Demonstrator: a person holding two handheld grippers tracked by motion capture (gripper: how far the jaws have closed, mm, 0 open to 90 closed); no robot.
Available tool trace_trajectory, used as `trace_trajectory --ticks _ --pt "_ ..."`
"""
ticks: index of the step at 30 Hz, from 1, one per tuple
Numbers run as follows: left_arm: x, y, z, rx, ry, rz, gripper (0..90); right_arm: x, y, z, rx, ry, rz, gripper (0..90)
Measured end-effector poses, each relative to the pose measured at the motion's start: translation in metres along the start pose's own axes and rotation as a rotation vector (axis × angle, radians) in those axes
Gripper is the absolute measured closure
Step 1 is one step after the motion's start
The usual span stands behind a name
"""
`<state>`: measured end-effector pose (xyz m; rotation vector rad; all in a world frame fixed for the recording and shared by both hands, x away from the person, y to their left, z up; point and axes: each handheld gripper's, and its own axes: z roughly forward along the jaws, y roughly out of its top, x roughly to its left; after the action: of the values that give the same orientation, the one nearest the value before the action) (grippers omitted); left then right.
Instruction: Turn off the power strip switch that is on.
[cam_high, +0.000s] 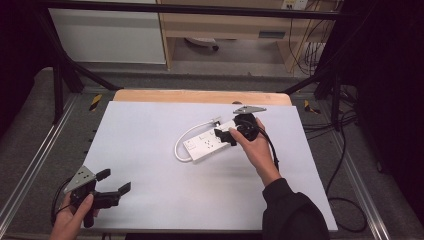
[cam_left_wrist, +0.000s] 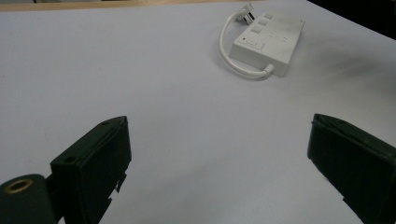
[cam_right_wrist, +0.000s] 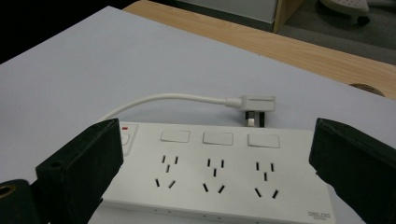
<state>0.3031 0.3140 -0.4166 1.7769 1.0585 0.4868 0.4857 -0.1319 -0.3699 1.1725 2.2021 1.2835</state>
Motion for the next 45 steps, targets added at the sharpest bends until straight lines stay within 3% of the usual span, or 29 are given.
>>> trace_trajectory --ticks 3,24,37,45 --pt "0.000 0.000 0.000 0.000 0.001 -0.001 6.1 -0.005 -0.003 -0.011 -0.017 -0.027 -0.006 3.8" --pt "0.000 0.000 0.000 0.002 0.005 -0.003 6.1 -0.029 -0.030 -0.076 -0.118 -0.095 -0.012 2.8" --pt "0.000 -0.001 0.000 0.002 0.007 -0.005 6.1 -0.034 -0.053 -0.115 -0.189 -0.143 -0.039 2.9" --pt "0.000 -0.001 0.000 0.002 0.008 -0.007 6.1 -0.038 -0.068 -0.140 -0.231 -0.165 -0.029 3.8"
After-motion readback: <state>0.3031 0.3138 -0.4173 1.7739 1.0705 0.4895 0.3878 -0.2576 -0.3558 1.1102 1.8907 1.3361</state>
